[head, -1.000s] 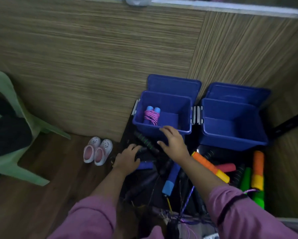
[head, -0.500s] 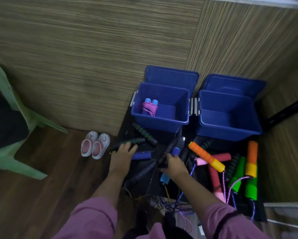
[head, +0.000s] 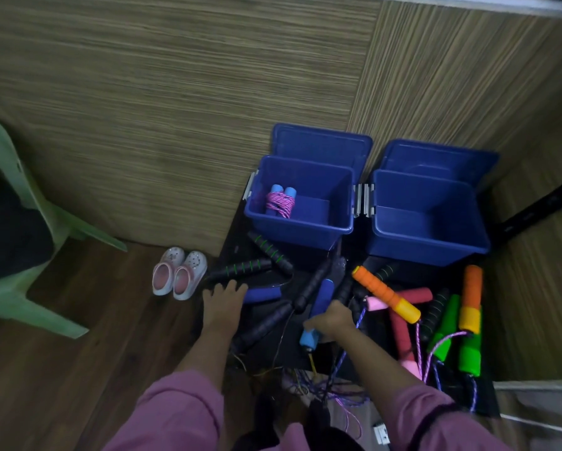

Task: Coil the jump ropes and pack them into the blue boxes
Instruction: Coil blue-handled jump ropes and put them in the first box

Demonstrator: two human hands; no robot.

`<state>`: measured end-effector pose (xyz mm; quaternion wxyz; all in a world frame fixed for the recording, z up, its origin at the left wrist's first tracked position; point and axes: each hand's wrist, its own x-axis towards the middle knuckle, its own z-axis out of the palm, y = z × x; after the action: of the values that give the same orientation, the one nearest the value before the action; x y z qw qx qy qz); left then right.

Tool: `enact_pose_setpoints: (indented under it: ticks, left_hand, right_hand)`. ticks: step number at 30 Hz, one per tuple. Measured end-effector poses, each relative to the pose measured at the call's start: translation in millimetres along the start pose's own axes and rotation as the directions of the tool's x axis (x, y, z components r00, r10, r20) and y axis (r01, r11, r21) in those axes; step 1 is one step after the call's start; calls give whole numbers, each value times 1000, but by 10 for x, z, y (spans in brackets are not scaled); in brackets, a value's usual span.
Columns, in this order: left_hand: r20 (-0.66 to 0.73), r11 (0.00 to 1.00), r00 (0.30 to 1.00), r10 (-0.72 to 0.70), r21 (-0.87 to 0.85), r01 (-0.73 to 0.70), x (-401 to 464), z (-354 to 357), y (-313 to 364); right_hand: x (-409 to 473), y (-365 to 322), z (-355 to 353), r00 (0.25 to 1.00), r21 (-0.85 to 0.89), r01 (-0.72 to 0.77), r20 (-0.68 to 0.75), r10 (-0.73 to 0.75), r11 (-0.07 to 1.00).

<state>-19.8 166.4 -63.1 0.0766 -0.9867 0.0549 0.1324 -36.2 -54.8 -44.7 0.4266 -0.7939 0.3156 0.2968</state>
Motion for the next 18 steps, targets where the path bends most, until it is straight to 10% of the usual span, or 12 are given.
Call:
enact_pose_setpoints:
  ticks: [18]
  left_hand:
    - [156,868,964,-216,-421,262,-116,-60,-440]
  right_hand:
    - [-131,-184,-1,898,101,86,423,-121,991]
